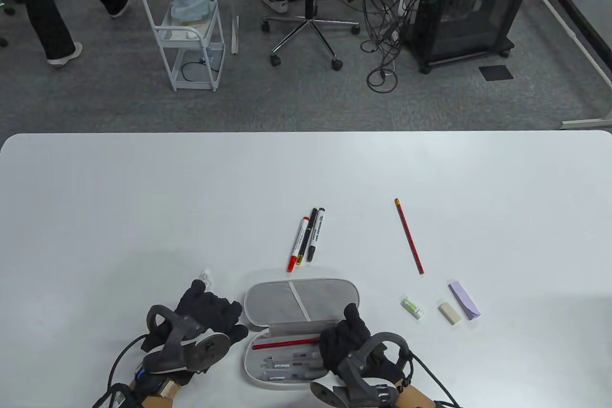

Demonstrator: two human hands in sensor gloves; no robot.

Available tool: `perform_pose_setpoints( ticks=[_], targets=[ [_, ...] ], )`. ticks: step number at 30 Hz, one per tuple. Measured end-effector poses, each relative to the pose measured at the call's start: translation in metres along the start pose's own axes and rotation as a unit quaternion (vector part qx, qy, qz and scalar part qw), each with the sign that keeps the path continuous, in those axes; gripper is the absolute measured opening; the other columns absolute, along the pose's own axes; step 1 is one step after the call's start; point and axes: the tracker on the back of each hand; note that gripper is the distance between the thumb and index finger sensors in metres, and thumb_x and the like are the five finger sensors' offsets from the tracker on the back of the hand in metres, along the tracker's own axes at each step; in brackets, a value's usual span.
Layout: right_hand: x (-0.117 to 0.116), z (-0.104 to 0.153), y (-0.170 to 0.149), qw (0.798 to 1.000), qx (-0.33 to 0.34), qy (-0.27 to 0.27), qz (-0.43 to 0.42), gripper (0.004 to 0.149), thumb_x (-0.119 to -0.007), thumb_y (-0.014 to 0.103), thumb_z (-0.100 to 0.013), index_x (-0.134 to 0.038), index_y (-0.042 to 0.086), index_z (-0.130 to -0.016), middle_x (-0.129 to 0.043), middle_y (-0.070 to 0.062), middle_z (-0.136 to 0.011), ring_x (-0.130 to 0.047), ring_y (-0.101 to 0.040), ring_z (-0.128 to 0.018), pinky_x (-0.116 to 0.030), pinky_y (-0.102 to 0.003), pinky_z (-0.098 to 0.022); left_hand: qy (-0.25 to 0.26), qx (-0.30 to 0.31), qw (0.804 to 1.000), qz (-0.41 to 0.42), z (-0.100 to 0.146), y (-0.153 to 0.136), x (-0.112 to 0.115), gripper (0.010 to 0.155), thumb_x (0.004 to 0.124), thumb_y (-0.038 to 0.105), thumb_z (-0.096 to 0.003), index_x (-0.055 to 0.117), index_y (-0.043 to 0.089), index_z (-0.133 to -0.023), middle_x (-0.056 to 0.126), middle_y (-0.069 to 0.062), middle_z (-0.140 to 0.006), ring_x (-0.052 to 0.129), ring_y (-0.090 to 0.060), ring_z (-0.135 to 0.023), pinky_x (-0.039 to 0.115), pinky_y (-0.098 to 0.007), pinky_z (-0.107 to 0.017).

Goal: Pack double-layer zippered pencil case

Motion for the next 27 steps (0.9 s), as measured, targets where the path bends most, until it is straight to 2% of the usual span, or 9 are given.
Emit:
perform_pose_setpoints(
  ticks=[6,13,16,20,24,27],
  targets=[
    [0.001,0.001,-0.002,1.000,-0.012,0.010,0.016,0.057,-0.078,0.049,-0.039,-0.079,0.015,-0.085,-0.091,-0.004,-0.076,-0.090,-0.029,-0.069,-0.050,-0.056,-0.069,-0.008,-0.006,1.000,0.002,0.000,0.001,0.002,0.054,0.064,0.062,-0.0431,0.085,0.027,-0.078,0.100,0.004,-0.072,0.100,-0.026,-0.067,0.066,-0.054,-0.068],
    [0.010,0.004,-0.012,1.000,-0.030,-0.004,-0.006,0.058,-0.077,0.050,-0.039,-0.079,0.016,-0.085,-0.092,-0.005,-0.076,-0.090,-0.029,-0.069,-0.051,-0.056,-0.069,0.004,-0.007,1.000,-0.011,-0.005,0.014,-0.002,0.054,0.064,0.062,-0.0434,0.085,0.027,-0.079,0.100,0.004,-0.072,0.100,-0.026,-0.067,0.067,-0.054,-0.068],
    [0.011,0.005,-0.015,0.999,-0.033,-0.003,-0.017,0.057,-0.077,0.050,-0.040,-0.080,0.016,-0.085,-0.092,-0.005,-0.075,-0.090,-0.029,-0.068,-0.051,-0.056,-0.069,-0.006,-0.020,1.000,-0.008,-0.012,0.016,0.000,0.055,0.064,0.063,-0.0433,0.085,0.027,-0.079,0.099,0.004,-0.073,0.100,-0.026,-0.068,0.067,-0.055,-0.068],
    [0.014,0.005,-0.016,0.999,-0.036,-0.008,-0.028,0.057,-0.076,0.051,-0.040,-0.080,0.016,-0.085,-0.093,-0.005,-0.075,-0.090,-0.029,-0.068,-0.051,-0.056,-0.069,-0.028,-0.028,0.999,-0.027,-0.031,0.021,0.001,0.057,0.063,0.064,-0.0434,0.085,0.027,-0.080,0.099,0.003,-0.074,0.100,-0.027,-0.068,0.066,-0.055,-0.068],
    [0.019,0.007,-0.017,0.999,-0.040,-0.021,-0.026,0.057,-0.076,0.051,-0.040,-0.080,0.016,-0.085,-0.093,-0.005,-0.076,-0.091,-0.029,-0.068,-0.051,-0.056,-0.069,-0.074,-0.052,0.994,-0.066,-0.066,0.023,0.006,0.057,0.063,0.064,-0.0439,0.084,0.028,-0.082,0.099,0.002,-0.076,0.099,-0.027,-0.070,0.066,-0.055,-0.068],
    [0.022,0.009,-0.020,0.998,-0.051,-0.027,0.006,0.056,-0.077,0.050,-0.040,-0.081,0.016,-0.084,-0.093,-0.004,-0.075,-0.091,-0.029,-0.068,-0.052,-0.056,-0.069,-0.119,-0.090,0.986,-0.075,-0.102,0.022,0.014,0.057,0.063,0.064,-0.0440,0.084,0.027,-0.082,0.098,0.002,-0.077,0.098,-0.028,-0.071,0.065,-0.056,-0.068]
  ],
)
Point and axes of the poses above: the tracker on the back of each hand, its own y axis roughly to the thumb side, its own z axis roughly from the fingertips to the wrist, x = y × z
